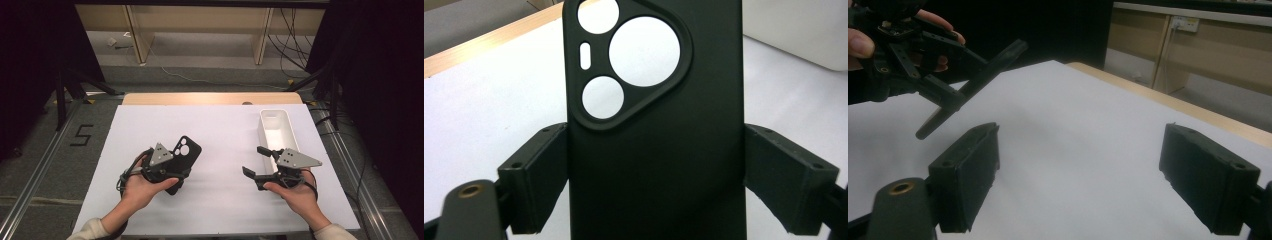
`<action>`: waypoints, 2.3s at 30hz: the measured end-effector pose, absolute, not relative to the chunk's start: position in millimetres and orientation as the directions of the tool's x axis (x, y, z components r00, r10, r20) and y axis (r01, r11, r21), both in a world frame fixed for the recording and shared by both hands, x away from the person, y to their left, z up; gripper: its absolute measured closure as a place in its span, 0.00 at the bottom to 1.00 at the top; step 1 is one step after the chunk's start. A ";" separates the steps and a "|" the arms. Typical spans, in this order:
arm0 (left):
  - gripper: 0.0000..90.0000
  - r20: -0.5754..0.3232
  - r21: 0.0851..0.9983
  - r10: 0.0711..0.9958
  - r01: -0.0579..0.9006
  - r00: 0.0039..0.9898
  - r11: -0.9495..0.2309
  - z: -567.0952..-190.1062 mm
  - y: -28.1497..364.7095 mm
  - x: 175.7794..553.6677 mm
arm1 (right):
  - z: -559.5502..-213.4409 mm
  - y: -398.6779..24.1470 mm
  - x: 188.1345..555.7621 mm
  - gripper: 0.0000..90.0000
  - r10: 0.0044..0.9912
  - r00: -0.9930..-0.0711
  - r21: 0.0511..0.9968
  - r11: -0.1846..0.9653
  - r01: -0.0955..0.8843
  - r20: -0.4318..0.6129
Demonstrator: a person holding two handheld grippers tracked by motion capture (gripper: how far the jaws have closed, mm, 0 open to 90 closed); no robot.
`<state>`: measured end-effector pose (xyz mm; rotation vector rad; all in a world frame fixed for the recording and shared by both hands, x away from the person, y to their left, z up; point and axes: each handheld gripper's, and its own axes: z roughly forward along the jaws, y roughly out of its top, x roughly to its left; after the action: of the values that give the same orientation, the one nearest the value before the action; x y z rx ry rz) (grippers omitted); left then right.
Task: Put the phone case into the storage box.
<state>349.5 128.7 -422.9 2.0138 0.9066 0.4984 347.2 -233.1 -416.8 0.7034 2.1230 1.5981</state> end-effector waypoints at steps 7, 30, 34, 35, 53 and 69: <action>0.17 0.013 0.828 0.746 0.411 0.665 -0.381 -422.6 124.6 348.5 | -416.3 -227.3 351.0 0.20 0.599 -0.800 0.961 0.225 0.158 -0.009; 0.17 0.025 0.825 0.715 0.390 0.698 -0.409 -423.7 108.1 346.8 | -414.4 -214.9 364.6 0.20 0.601 -0.799 0.962 0.207 0.176 0.017; 0.17 0.025 0.827 0.711 0.385 0.702 -0.410 -424.0 104.7 346.2 | -413.5 -212.0 366.5 0.20 0.599 -0.800 0.964 0.205 0.170 0.014; 0.17 0.026 0.827 0.710 0.384 0.704 -0.410 -424.0 103.8 346.1 | -413.2 -211.3 366.9 0.20 0.599 -0.800 0.964 0.205 0.172 0.016; 0.17 0.039 0.823 0.681 0.363 0.731 -0.438 -424.7 88.4 343.9 | -408.4 -200.6 375.0 0.20 0.598 -0.801 0.967 0.193 0.169 0.020; 0.17 0.044 0.821 0.665 0.352 0.746 -0.450 -425.8 79.9 342.4 | -407.4 -189.0 381.6 0.21 0.589 -0.808 0.965 0.195 0.173 0.026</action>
<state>342.4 79.9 -425.8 2.0778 0.7641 0.4580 381.6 -189.0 -407.4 0.7164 2.1264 1.6442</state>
